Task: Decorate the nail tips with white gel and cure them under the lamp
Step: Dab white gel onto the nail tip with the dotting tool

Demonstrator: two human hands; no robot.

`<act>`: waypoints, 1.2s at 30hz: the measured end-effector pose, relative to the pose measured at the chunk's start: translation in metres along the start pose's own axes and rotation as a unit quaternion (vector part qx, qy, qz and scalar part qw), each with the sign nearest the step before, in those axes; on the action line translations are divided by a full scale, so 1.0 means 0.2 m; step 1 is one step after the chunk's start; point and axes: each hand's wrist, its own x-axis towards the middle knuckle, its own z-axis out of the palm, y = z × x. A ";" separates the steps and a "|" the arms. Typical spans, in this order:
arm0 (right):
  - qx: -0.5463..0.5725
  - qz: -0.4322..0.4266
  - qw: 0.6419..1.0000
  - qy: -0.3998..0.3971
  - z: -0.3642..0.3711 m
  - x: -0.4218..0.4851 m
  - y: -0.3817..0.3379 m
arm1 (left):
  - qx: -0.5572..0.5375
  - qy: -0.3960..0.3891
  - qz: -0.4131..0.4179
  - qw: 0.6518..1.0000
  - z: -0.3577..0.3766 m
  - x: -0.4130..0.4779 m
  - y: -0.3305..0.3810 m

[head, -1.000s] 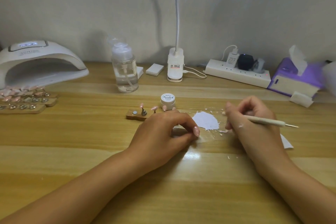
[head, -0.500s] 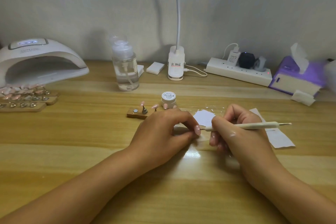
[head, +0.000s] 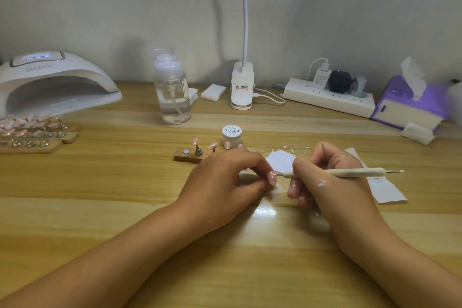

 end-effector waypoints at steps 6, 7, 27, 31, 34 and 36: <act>-0.007 -0.004 1.000 -0.004 0.00 0.00 0.00 | 0.001 0.000 -0.002 1.000 0.00 0.00 0.00; -0.012 -0.004 1.000 -0.005 0.00 0.00 0.00 | 0.000 0.000 -0.002 1.000 0.00 0.00 0.00; 0.010 -0.018 1.000 0.007 0.00 0.00 0.01 | 0.008 0.012 0.002 1.000 0.00 0.00 0.01; 0.048 -0.085 0.993 0.064 -0.04 0.00 0.00 | -0.006 0.009 0.002 1.000 0.00 0.00 0.01; -0.030 -0.105 0.990 0.089 -0.08 0.04 0.00 | -0.004 0.014 0.005 1.000 0.00 0.00 0.00; -0.121 -0.076 0.986 0.082 -0.10 0.07 0.02 | -0.004 0.015 0.002 1.000 0.00 0.00 0.01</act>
